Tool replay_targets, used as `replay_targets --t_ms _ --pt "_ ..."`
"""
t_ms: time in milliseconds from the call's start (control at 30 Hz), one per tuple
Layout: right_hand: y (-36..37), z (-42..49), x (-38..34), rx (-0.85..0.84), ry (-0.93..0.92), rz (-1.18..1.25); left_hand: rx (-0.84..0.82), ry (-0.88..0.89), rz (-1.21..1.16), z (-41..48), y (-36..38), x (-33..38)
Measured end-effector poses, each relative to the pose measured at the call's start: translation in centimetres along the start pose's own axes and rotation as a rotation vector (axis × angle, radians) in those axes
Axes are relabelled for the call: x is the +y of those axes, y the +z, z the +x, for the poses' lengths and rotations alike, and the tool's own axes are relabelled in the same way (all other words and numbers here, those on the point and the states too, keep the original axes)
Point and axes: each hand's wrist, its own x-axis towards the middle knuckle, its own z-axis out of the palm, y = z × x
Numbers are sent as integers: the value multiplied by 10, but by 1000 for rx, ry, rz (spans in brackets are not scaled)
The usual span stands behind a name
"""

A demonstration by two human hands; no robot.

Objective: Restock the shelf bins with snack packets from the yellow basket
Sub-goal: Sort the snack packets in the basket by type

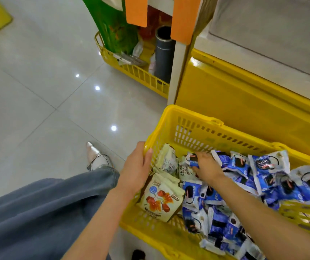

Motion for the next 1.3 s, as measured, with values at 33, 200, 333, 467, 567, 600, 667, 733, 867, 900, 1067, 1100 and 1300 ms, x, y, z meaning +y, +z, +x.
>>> replay_targets --t_ms 33,200,333,467,567,600,667,733,867,900,1067,1100,1300 --pt "-4 -2 -3 8 -10 24 -2 2 -4 1 0 0" --pt "-45 -32 -36 212 -47 589 288 39 -144 0 -3 17" --pt "-83 -62 -82 447 -170 885 240 -87 -569 0 -6 50" --pt "-97 -72 -117 378 -390 924 91 -160 -845 7 -6 64" --pt "-90 -54 -104 366 -383 963 181 -212 -872 14 -15 57" --pt "-83 -42 -93 377 -297 924 193 -221 -863 15 -17 52" --pt "-63 -19 -65 272 -111 719 208 -245 -856 15 -21 45" --pt "-37 -1 -37 56 -4 505 211 -265 -861 15 -22 39" --pt "-8 14 -9 -190 61 248 192 -275 -855 16 -21 34" --pt "-4 18 -6 -184 58 163 194 -282 -855 16 -21 34" --pt "-1 31 -5 -171 -3 -338 174 -302 -867 18 -20 33" --pt "-1 31 -4 -170 -11 -338 177 -298 -870 18 -19 33" --pt "-8 26 10 -249 110 115 162 -271 -876 18 -17 35"
